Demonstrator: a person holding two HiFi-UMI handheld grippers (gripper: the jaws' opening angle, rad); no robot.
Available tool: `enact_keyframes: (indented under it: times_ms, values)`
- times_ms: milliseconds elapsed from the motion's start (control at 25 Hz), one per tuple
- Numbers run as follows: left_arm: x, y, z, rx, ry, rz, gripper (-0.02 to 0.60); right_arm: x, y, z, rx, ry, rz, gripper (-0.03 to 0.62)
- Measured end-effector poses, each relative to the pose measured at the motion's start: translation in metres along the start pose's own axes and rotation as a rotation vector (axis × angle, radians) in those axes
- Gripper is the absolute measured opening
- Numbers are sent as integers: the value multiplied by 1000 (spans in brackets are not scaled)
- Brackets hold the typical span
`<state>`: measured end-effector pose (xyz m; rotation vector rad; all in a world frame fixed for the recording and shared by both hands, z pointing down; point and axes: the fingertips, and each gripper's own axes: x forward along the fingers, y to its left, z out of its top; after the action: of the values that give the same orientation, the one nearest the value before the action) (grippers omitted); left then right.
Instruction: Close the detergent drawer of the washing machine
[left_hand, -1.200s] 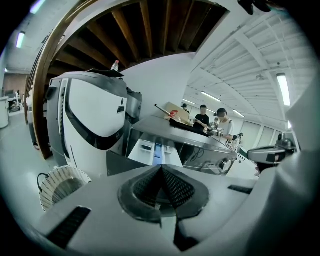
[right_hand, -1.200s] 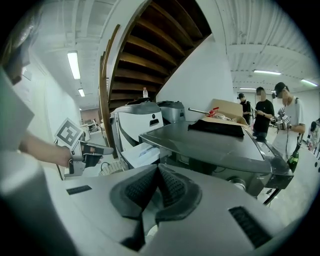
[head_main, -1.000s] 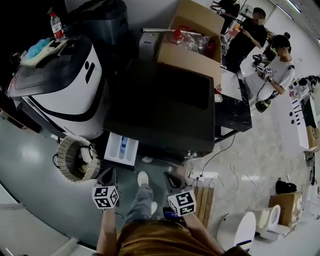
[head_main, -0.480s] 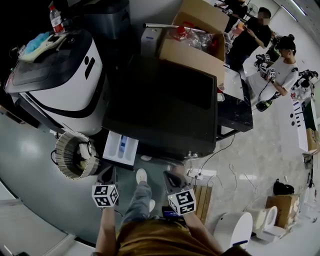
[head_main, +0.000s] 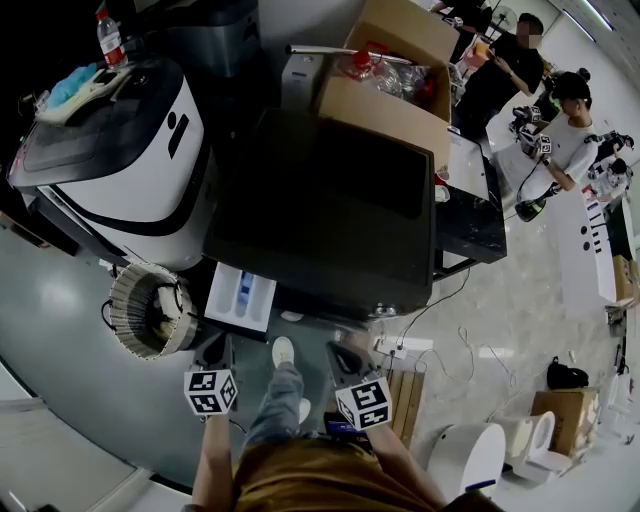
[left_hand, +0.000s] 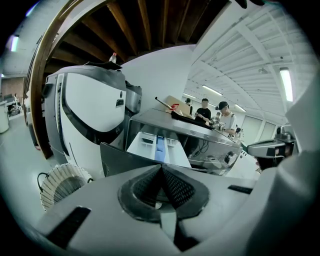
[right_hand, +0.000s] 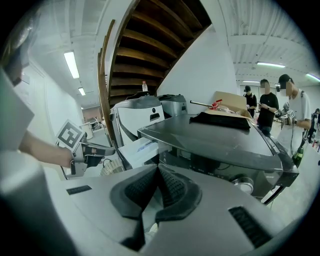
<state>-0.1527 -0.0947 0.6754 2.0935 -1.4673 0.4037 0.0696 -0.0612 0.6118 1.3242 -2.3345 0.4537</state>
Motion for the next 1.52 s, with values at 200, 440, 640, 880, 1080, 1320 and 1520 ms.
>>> enact_keyframes:
  times_ms: [200, 440, 640, 880, 1080, 1320, 1520]
  values:
    - [1, 0, -1, -8, 1, -6, 25, 5, 0, 2, -2, 0, 6, 12]
    - [3, 1, 1, -18, 0, -16, 25, 12, 0, 4, -4, 4, 10, 12]
    - [3, 2, 2, -18, 2, -19, 25, 17, -1, 10, -19, -12, 9, 12]
    - [10, 4, 7, -19, -7, -32, 25, 21, -5, 9, -12, -8, 4, 12]
    - [13, 4, 9, -27, -5, -25, 25, 21, -8, 8, -9, -4, 3, 12]
    - [17, 2, 13, -3, -4, -30, 25, 23, -10, 10, -9, -3, 4, 12]
    - [33, 1, 23, 9, -10, -39, 25, 27, -10, 9, -11, -2, 9, 12]
